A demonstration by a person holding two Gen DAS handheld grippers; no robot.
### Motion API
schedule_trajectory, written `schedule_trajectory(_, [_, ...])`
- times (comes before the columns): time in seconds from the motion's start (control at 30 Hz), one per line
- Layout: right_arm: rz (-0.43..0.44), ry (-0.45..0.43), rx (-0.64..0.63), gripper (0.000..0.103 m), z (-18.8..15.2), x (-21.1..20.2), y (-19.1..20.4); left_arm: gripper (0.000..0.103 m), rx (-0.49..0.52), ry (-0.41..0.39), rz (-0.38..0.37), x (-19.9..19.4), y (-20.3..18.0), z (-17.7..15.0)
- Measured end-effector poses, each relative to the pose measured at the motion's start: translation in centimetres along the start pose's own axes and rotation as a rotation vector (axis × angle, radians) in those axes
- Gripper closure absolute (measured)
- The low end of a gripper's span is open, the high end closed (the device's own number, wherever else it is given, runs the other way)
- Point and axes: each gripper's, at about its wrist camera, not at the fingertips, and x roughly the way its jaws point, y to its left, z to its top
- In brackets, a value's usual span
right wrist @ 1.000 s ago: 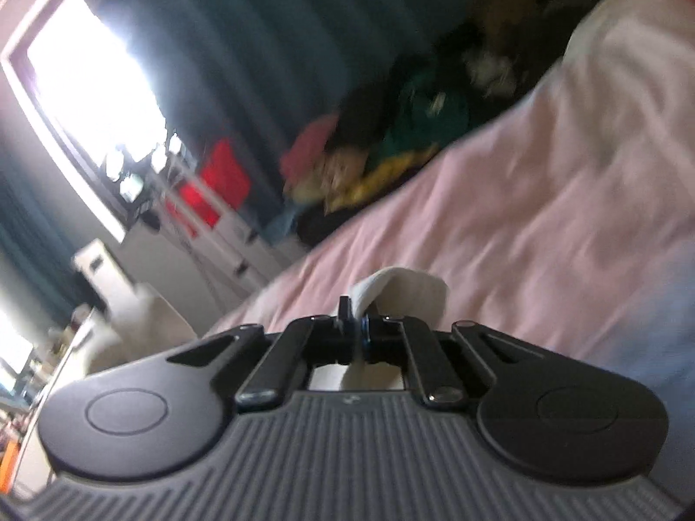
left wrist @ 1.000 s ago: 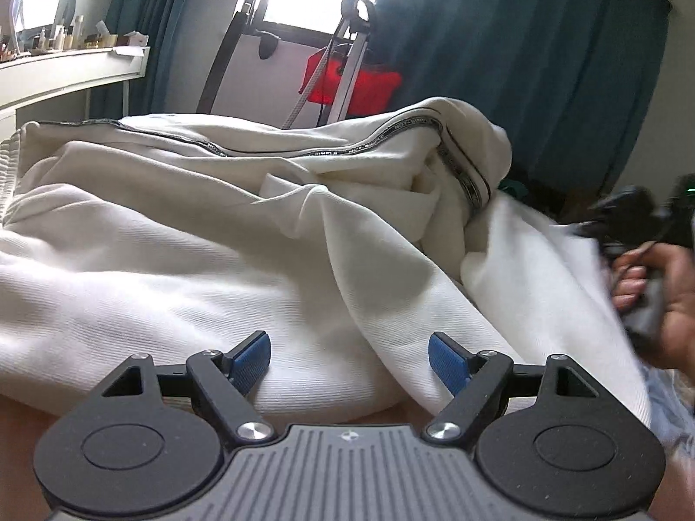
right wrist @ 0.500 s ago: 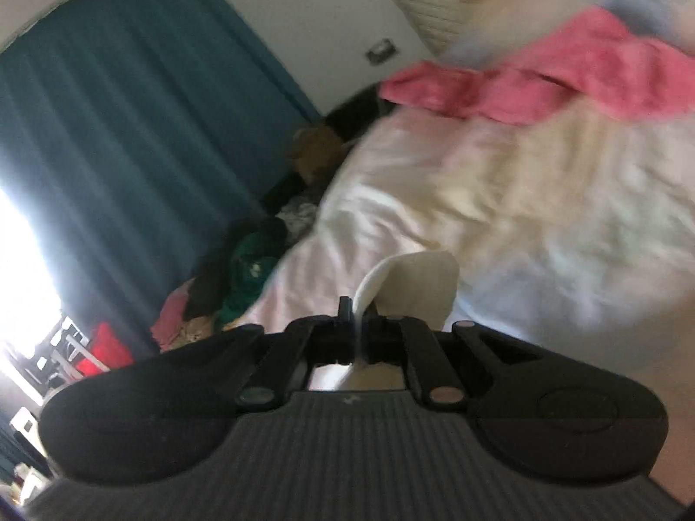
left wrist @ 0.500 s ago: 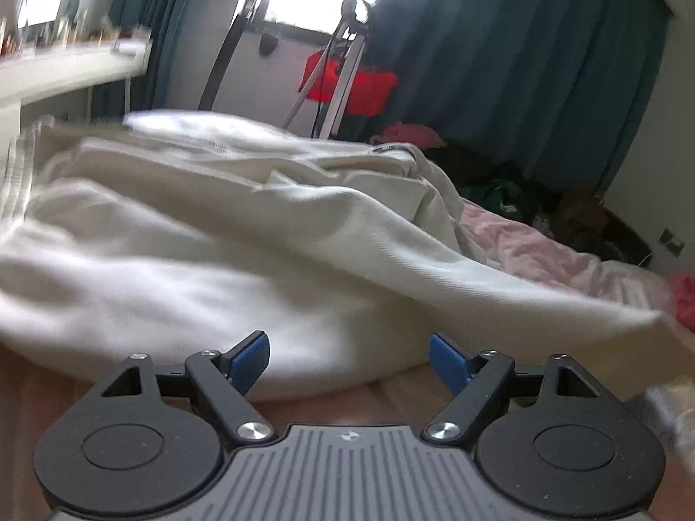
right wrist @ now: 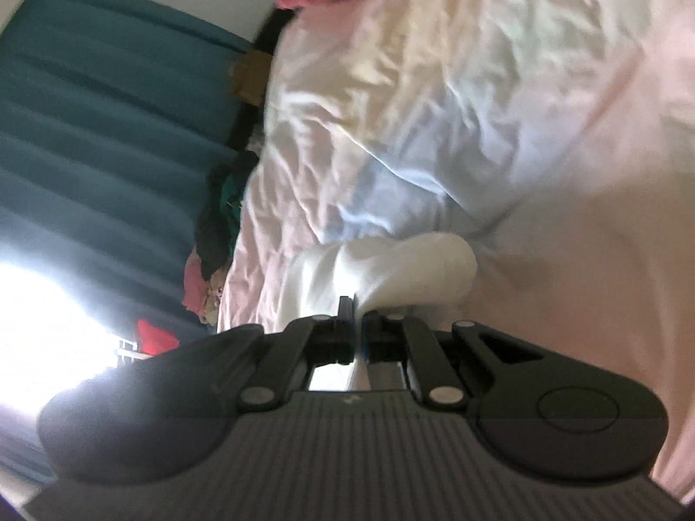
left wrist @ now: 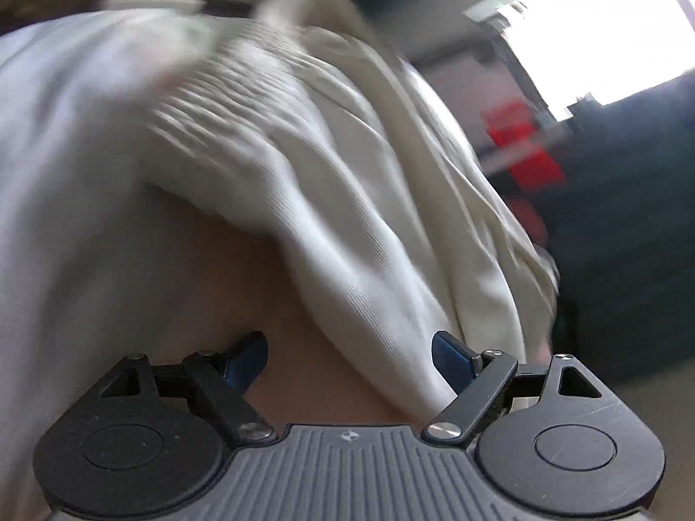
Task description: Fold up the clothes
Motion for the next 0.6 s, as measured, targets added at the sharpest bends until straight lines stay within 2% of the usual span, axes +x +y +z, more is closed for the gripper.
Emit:
schedule_trajectory(0.1, [-0.006,0.02,0.006,0.097,-0.2,0.3,-0.3,0.021,-0.034,-0.035,-0.021,0.5,0.5,1.7])
schedule_trajectory(0.13, [-0.002,0.018,-0.002,0.097,-0.2,0.2,-0.2,0.031,-0.033,-0.048,-0.014,0.6,0.5,2.1])
schedule_trajectory(0.17, [0.002,0.016,-0.009,0.097,-0.2,0.2,-0.1,0.049,-0.028,-0.061,0.001,0.6,0.4,2.7])
schedule_trajectory(0.23, [0.0,0.006,-0.024,0.097,-0.1,0.4,0.1,0.065,-0.003,-0.073,0.011,0.1,0.2,3.9])
schedule_trajectory(0.27, [-0.001,0.002,-0.032,0.097,-0.1,0.4,0.1,0.08,0.011,-0.076,0.009,-0.3,0.1,4.5])
schedule_trajectory(0.3, [-0.008,-0.002,-0.043,0.097,0.0,0.6,0.2,0.09,0.024,-0.085,0.002,-0.9,0.0,5.0])
schedule_trajectory(0.47, [-0.03,-0.05,-0.062,0.097,0.4,2.1,0.5,0.095,0.052,-0.183,-0.054,-6.4,-1.0,7.0])
schedule_trajectory(0.6, [-0.039,-0.128,-0.198,0.097,1.7,3.4,3.1,0.096,0.038,-0.245,-0.057,-10.8,-1.8,10.5])
